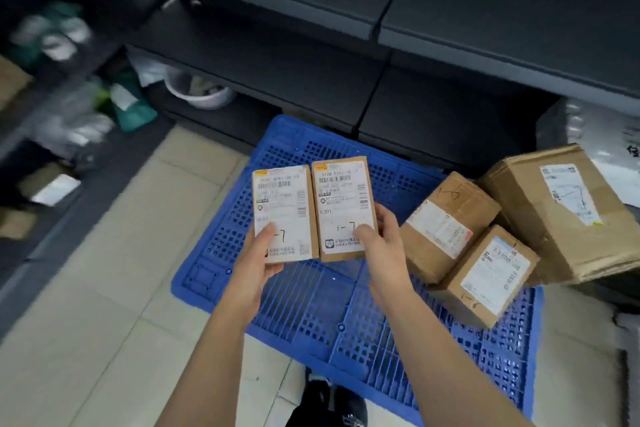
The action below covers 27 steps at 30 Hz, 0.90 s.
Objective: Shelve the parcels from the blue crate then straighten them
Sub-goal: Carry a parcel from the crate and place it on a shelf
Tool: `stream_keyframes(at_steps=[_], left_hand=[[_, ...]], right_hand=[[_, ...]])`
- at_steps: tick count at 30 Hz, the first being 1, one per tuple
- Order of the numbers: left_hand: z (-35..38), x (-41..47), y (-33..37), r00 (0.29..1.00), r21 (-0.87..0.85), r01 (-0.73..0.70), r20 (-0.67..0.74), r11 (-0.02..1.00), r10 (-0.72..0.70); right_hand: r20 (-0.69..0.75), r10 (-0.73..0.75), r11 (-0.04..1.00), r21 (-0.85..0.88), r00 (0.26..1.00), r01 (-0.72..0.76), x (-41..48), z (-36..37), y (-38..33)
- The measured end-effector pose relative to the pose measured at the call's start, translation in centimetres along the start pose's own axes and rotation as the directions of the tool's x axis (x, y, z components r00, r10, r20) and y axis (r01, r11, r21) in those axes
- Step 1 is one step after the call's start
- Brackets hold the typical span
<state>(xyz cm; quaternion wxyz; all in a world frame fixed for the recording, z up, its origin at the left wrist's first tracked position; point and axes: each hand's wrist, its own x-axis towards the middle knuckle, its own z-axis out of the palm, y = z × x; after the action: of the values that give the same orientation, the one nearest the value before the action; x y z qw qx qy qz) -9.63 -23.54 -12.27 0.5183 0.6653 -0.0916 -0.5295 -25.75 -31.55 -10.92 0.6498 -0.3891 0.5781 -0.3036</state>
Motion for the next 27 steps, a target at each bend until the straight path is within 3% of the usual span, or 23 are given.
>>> stream_keyframes(at_steps=[6,15,27], left_hand=[[-7.7,-8.3,2.9,0.973,-0.057,-0.14,-0.195,0.988,0.127],[-23.4,-18.5,7.0,0.844,-0.172,-0.259,-0.519,0.95,0.136],[-49.0,-29.5,13.3,0.635,-0.002,-0.457,-0.701,0.89,0.325]], right_hand=[[0.267,-0.107,0.99,-0.062,0.958,0.128,-6.7,6.3,-2.7],[0.635,-0.164,0.964,-0.058,0.755,0.259,-16.0,22.2,-4.6],[0.84,-0.263,0.925,0.08,0.474,0.372,-31.1,49.3,-3.2]])
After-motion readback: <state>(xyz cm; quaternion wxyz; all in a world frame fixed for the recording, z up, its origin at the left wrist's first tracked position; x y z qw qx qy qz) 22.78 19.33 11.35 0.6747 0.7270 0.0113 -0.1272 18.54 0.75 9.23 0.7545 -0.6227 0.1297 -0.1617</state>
